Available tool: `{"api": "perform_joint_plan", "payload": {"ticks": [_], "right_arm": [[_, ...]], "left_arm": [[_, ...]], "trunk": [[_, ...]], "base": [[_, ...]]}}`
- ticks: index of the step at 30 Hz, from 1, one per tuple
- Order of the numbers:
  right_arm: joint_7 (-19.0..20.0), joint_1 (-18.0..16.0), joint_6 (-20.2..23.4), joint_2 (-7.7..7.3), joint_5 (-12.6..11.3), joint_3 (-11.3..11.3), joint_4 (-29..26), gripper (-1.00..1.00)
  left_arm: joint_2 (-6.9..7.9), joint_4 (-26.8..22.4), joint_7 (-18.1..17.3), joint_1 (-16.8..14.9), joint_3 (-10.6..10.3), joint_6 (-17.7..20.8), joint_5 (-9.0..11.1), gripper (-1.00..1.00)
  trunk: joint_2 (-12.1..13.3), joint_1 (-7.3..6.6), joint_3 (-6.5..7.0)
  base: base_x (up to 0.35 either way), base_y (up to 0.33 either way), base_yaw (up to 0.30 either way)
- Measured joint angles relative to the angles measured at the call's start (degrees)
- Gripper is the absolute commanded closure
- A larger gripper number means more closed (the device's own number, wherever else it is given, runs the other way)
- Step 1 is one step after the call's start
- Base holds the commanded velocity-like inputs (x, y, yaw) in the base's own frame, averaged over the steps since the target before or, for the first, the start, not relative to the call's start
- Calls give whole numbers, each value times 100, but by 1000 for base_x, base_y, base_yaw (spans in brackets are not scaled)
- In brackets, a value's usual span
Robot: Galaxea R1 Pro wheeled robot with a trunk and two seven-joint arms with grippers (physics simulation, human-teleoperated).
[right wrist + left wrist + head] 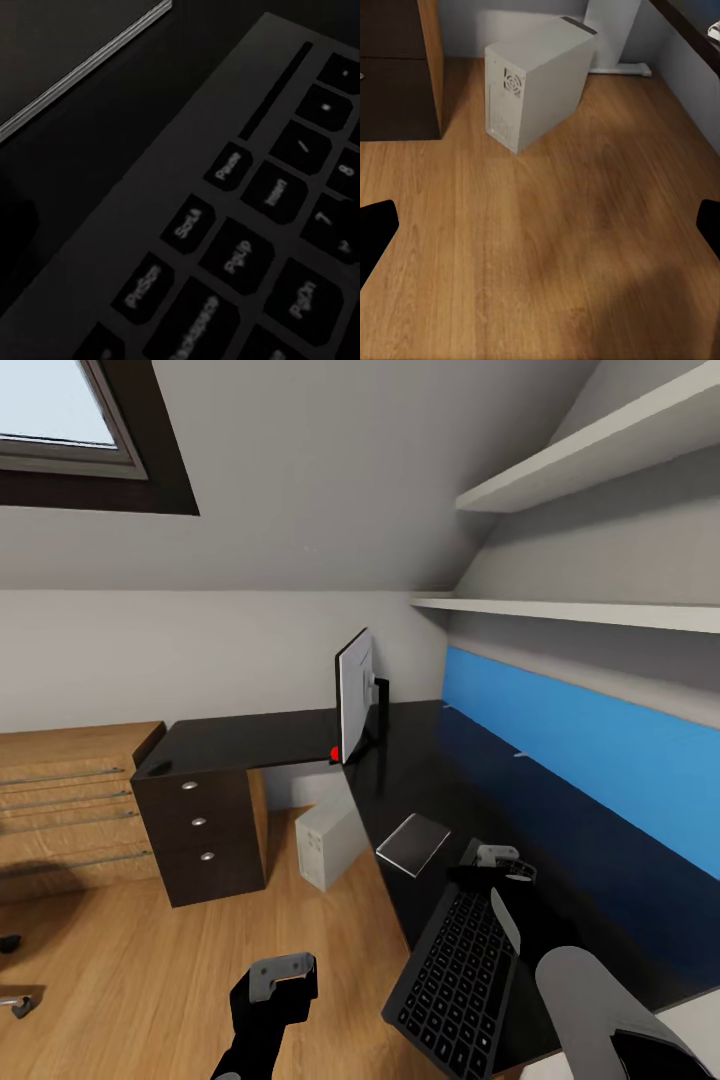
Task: In the bedroom, organize the workspace by keeping the computer under the desk, ensuring the monitor is on the desk, placing the keyboard on the desk next to the monitor, placing the mouse on the desk next to the keyboard, moving the folder from the swivel chair onto the desk next to the mouse, stacking the notebook on top of the folder with the pen on top of the notebook, and positioning the swivel chair next to the desk.
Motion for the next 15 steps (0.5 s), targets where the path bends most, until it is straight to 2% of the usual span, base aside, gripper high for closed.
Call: {"api": "perform_joint_plan", "payload": {"ticks": [15], "right_arm": [[-10, 0, 99, 4, 15, 6, -44, -100]], "left_arm": [[4, 0, 0, 3, 0, 0, -1, -100]], "trunk": [[0, 0, 0]], "base": [[0, 0, 0]]}}
